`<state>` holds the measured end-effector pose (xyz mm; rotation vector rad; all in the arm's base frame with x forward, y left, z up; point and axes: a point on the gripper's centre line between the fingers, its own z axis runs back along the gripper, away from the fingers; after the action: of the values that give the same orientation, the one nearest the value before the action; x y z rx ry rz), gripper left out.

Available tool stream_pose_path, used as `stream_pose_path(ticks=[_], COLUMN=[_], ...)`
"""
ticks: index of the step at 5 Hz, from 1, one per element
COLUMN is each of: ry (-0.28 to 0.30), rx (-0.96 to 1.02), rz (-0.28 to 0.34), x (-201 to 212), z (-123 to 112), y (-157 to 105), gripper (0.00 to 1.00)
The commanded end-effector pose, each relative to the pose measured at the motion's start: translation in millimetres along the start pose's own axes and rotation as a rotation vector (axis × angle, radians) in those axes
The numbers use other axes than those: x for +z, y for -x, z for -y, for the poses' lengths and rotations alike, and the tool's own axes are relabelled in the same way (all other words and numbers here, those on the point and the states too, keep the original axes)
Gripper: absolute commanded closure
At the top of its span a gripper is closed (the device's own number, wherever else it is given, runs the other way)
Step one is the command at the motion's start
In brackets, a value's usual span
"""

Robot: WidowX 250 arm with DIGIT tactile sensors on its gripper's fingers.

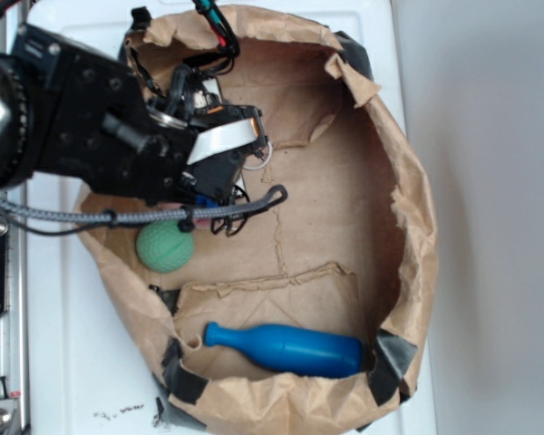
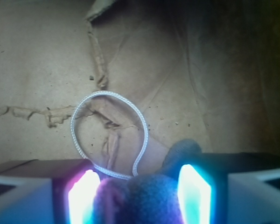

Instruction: Grab the gray animal.

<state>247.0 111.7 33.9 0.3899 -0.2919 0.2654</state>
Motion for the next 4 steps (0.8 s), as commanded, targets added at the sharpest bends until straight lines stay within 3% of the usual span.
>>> stream_pose_path(ticks=[1,2,3,4], ry=[0.029,0.056,0.099,0.199], rx=[0.027,0.047,0.097,0.098], rz=[0.007,0.003,-0.023,-0.051], x=[5.0,22.7,70.7,118.7], z=[-17.8,-16.8,-10.6,-5.4], y=[-4.9,-12.1,-40.0,-68.7], gripper=[1.00,1.00,1.00,1.00])
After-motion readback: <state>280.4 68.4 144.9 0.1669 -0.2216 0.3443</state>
